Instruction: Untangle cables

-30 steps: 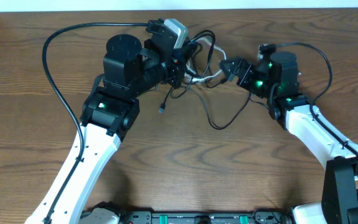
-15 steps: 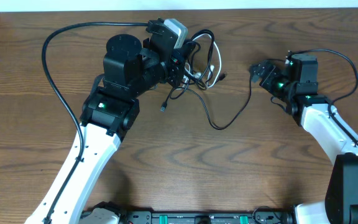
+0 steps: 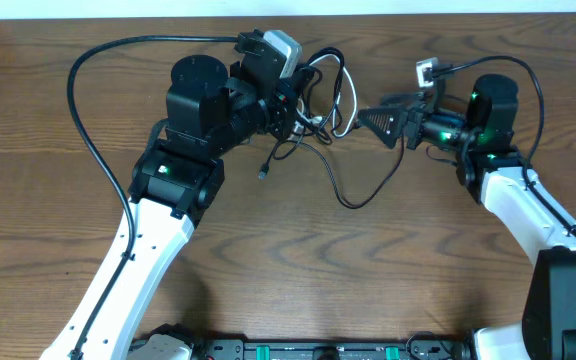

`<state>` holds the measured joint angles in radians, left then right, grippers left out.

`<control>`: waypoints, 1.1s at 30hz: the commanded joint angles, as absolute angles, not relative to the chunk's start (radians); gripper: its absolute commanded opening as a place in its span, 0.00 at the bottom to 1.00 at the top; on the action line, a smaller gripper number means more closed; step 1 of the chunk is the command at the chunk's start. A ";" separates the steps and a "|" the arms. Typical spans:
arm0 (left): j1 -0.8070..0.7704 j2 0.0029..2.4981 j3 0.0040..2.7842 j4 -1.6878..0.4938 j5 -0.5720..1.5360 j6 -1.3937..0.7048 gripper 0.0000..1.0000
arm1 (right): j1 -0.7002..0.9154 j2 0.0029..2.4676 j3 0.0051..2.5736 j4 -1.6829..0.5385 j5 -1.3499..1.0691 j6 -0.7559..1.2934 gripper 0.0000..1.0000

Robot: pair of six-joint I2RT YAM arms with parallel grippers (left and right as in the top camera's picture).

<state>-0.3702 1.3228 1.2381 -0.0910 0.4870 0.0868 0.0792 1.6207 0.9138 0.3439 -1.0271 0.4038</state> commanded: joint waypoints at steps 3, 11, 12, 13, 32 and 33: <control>-0.370 1.320 1.251 -0.094 0.477 0.104 0.08 | 0.131 1.617 0.918 0.381 -1.110 0.384 0.99; -0.371 1.320 1.251 -0.093 0.489 0.100 0.08 | 0.207 1.617 0.918 0.422 -1.036 0.376 0.99; -0.371 1.320 1.251 -0.094 0.490 0.100 0.08 | 0.213 1.617 0.918 0.432 -1.037 0.363 0.99; -0.373 1.320 1.251 -0.094 0.490 0.099 0.08 | 0.221 1.617 0.918 0.442 -1.038 0.357 0.99; -0.376 1.320 1.251 0.049 0.530 0.100 0.08 | 0.279 1.617 0.918 0.474 -1.118 0.123 0.64; -0.376 1.320 1.251 0.057 0.531 0.100 0.08 | 0.281 1.617 0.918 0.474 -1.118 0.121 0.68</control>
<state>-0.3759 1.3231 1.2381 0.0216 0.5182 0.0864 0.2726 1.6207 0.9138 0.4732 -1.0828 0.1715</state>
